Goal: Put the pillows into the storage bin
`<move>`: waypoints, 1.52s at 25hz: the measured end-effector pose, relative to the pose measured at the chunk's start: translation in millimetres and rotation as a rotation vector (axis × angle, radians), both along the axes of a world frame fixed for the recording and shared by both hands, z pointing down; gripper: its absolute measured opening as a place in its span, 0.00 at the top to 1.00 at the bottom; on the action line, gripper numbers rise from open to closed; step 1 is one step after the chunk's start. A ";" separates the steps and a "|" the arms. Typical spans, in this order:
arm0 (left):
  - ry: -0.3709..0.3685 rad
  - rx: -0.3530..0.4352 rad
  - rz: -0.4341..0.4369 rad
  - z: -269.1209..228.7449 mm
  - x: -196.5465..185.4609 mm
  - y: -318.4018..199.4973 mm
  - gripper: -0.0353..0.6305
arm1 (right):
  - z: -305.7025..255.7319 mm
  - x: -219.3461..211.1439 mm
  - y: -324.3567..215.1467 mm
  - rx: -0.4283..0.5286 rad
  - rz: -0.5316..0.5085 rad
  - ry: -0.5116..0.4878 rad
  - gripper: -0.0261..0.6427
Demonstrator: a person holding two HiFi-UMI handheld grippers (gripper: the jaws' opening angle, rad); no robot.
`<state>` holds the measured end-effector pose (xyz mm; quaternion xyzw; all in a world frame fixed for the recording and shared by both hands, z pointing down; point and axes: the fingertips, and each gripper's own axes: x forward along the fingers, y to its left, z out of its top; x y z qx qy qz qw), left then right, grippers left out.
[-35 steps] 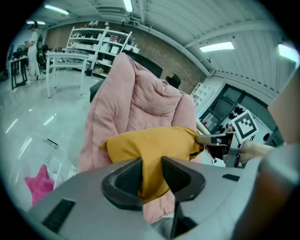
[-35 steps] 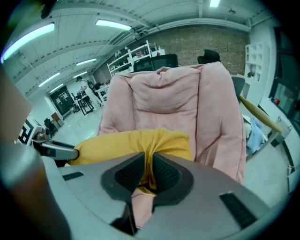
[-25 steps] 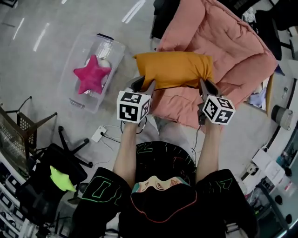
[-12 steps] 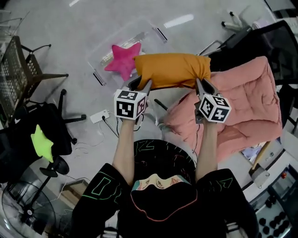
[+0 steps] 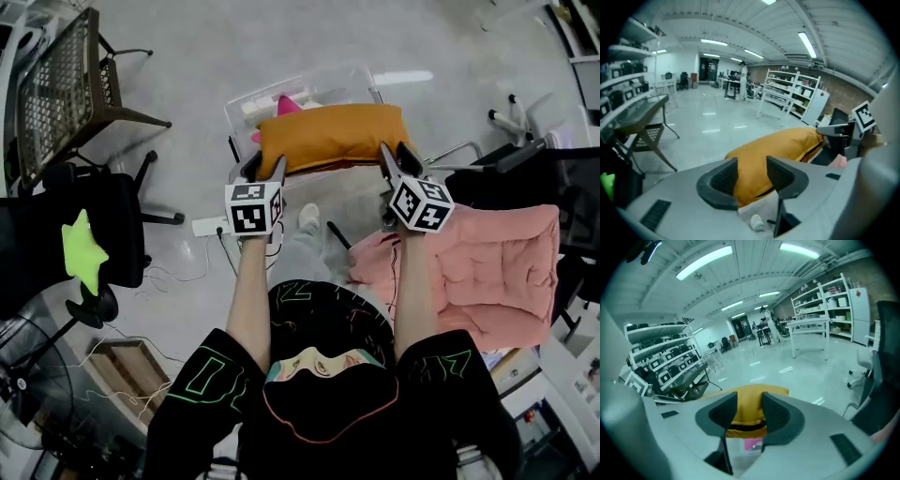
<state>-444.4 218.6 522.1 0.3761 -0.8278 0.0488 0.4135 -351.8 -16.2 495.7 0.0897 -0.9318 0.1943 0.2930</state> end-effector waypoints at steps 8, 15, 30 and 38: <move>0.011 0.222 0.017 -29.4 -12.5 -41.1 0.78 | -10.1 4.5 15.3 0.002 0.039 -0.027 0.88; -0.021 0.474 0.253 -104.4 34.1 -147.6 0.96 | -80.1 63.2 -43.8 0.018 0.169 -0.174 0.96; -0.301 0.747 0.698 -316.2 222.8 -352.3 0.96 | -290.9 292.3 -177.3 0.384 0.608 -0.413 0.96; -0.363 0.792 0.804 -355.5 314.4 -381.9 0.96 | -337.3 370.1 -191.5 0.569 0.639 -0.380 0.96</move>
